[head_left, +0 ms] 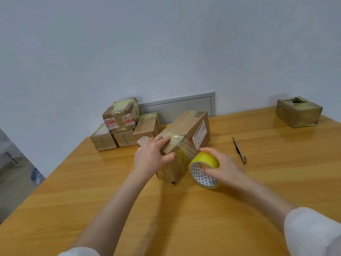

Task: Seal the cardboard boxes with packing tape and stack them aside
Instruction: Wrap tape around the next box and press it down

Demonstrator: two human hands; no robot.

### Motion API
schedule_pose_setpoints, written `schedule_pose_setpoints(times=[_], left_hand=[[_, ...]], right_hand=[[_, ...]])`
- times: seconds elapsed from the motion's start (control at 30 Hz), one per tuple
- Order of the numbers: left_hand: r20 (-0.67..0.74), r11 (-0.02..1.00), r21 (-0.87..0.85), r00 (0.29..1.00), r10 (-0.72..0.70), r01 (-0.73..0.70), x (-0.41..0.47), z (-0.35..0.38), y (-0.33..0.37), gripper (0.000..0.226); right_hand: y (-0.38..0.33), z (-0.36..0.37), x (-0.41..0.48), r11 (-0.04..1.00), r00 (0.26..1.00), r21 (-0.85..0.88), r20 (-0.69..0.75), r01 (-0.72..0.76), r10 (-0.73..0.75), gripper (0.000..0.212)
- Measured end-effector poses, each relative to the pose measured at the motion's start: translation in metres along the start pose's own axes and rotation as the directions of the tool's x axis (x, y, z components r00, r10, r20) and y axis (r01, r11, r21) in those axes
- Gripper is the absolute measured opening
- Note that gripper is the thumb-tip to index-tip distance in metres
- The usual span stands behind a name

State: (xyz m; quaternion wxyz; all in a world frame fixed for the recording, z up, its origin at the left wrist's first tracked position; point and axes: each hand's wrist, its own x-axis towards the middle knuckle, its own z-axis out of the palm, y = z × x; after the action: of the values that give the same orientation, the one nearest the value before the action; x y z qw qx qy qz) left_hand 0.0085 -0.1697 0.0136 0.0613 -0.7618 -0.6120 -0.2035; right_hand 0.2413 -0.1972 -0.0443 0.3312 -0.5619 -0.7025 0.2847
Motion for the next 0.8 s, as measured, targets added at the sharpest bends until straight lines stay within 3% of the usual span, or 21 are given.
schedule_pose_setpoints(times=[0.1,0.27,0.37,0.5,0.57,0.63,0.7,0.8], left_hand=[[0.014,1.000,-0.010,1.000,0.005,-0.004,0.000,-0.001,0.002,0.062],[0.185,0.997,0.035,0.981,0.054,-0.062,0.009,-0.009,0.012,0.082],[0.280,0.994,0.089,0.959,0.043,-0.071,0.010,-0.006,0.017,0.079],[0.215,0.997,-0.071,0.977,0.006,0.009,0.009,-0.005,0.012,0.073],[0.170,0.972,-0.233,0.985,0.009,0.032,0.011,-0.008,0.012,0.068],[0.161,0.861,-0.491,0.985,-0.062,0.135,0.014,-0.010,0.015,0.062],[0.216,0.633,-0.722,0.960,-0.177,0.279,0.014,-0.013,0.019,0.052],[0.418,0.307,-0.812,0.862,-0.288,0.496,0.010,-0.010,0.016,0.041]], right_hand=[[0.006,0.001,-0.010,0.996,1.000,0.087,-0.015,0.008,-0.007,0.069],[-0.008,0.010,0.002,0.985,0.998,-0.166,0.049,-0.037,0.046,0.072],[-0.014,0.014,0.007,0.971,0.997,-0.232,0.027,-0.062,0.070,0.072],[0.003,0.012,0.000,0.998,1.000,-0.064,0.015,0.008,-0.007,0.091],[0.007,0.005,-0.001,0.997,1.000,0.074,-0.029,-0.007,0.009,0.096],[0.001,-0.010,0.009,0.988,0.990,0.152,-0.141,-0.002,0.024,0.089],[-0.015,-0.029,0.025,0.973,0.954,0.224,-0.298,0.053,0.017,0.080],[-0.039,-0.047,0.038,0.924,0.950,0.359,-0.311,0.133,-0.016,0.072]])
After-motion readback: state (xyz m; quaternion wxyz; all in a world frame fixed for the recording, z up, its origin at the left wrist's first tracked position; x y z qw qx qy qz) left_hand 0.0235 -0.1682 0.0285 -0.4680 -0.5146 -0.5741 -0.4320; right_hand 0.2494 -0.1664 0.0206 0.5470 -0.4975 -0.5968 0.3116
